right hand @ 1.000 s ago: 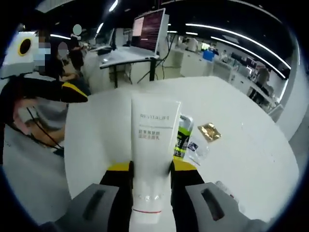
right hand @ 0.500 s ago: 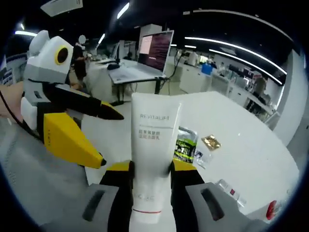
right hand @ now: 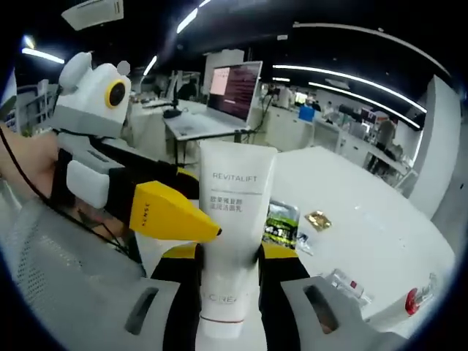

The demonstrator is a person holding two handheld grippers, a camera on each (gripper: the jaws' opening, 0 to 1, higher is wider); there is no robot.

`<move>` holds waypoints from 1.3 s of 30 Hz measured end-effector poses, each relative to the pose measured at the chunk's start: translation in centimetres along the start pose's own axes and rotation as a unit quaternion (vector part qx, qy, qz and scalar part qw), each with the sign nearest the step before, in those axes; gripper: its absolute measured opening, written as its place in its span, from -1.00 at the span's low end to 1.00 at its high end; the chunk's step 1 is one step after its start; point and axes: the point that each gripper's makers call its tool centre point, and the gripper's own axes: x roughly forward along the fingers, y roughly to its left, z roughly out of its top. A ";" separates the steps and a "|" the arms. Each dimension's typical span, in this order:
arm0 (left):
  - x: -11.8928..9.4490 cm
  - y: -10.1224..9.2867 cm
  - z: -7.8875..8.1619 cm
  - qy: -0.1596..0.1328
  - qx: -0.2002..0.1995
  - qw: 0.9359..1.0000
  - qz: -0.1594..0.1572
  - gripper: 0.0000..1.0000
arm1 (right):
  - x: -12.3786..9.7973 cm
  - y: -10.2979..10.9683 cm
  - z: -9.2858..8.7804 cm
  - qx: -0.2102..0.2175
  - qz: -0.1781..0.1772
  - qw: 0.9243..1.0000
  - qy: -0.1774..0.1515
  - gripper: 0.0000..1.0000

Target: Arrange the skincare products in the storage area until every visible bottle or jar stands upright without overlapping.

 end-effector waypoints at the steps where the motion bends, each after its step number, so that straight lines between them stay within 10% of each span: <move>1: 0.0 -0.2 0.1 0.000 0.003 1.000 -0.002 -0.25 | -0.2 0.1 0.2 -0.005 -0.002 1.000 -0.002 -0.43; 28: 2.2 -4.0 2.4 -0.019 0.069 0.997 -0.034 -0.73 | -3.1 -0.7 0.7 -0.016 -0.004 1.000 -0.006 -0.42; 39: 1.3 -5.7 3.3 -0.008 0.025 0.995 -0.099 -0.82 | -5.0 0.0 2.0 0.008 0.045 0.998 -0.052 -0.38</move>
